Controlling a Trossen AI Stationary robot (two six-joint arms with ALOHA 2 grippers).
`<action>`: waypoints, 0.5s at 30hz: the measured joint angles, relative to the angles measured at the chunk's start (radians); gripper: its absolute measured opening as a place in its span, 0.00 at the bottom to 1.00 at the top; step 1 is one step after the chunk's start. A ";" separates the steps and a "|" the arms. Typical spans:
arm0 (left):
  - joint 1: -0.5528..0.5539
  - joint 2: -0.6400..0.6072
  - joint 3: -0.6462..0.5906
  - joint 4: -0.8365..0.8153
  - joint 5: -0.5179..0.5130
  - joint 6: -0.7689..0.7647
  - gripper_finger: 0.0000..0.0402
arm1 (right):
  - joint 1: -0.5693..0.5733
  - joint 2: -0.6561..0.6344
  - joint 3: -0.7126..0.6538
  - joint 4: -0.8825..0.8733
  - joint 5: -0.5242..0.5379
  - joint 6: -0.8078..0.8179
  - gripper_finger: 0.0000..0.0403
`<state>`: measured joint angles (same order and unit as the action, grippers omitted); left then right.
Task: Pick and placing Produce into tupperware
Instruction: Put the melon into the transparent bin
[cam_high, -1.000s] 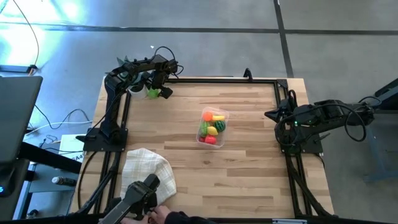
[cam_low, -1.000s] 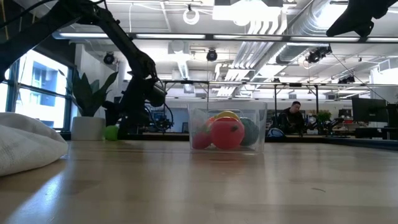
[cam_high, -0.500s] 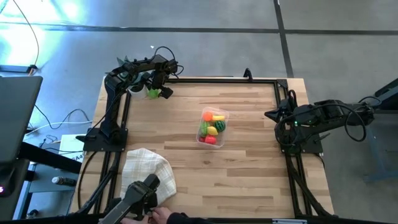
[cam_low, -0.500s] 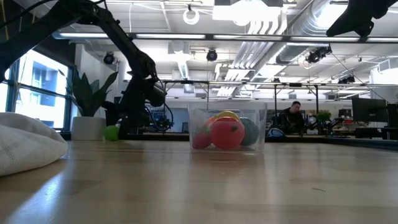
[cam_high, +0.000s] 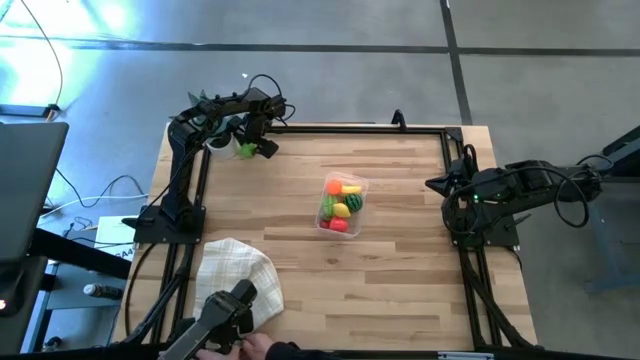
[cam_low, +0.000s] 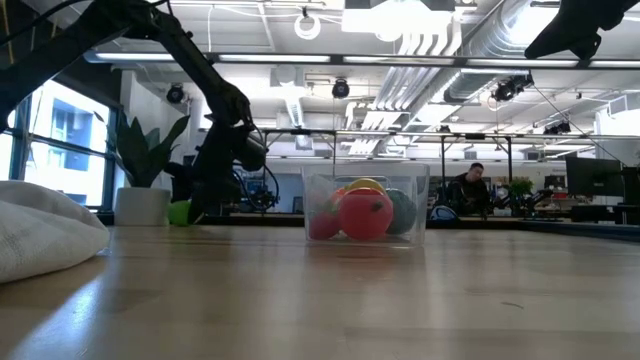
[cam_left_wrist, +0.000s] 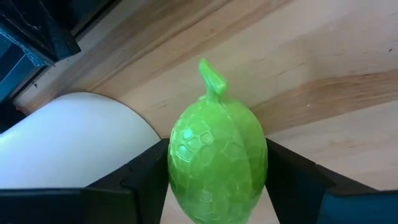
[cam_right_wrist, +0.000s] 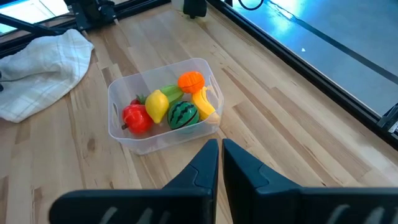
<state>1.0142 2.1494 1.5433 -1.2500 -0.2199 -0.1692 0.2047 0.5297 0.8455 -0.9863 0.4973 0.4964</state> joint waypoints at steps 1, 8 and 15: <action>0.000 0.000 0.000 0.000 0.000 0.000 0.54 | 0.000 0.000 0.000 0.000 0.000 0.000 0.03; 0.000 0.000 0.000 0.001 -0.008 0.005 0.57 | 0.000 0.000 0.000 0.000 0.000 -0.002 0.03; 0.000 0.000 0.000 0.001 -0.008 0.008 0.60 | 0.000 0.000 0.000 0.000 0.000 -0.004 0.03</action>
<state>1.0142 2.1490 1.5433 -1.2488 -0.2282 -0.1612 0.2050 0.5297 0.8453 -0.9865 0.4973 0.4923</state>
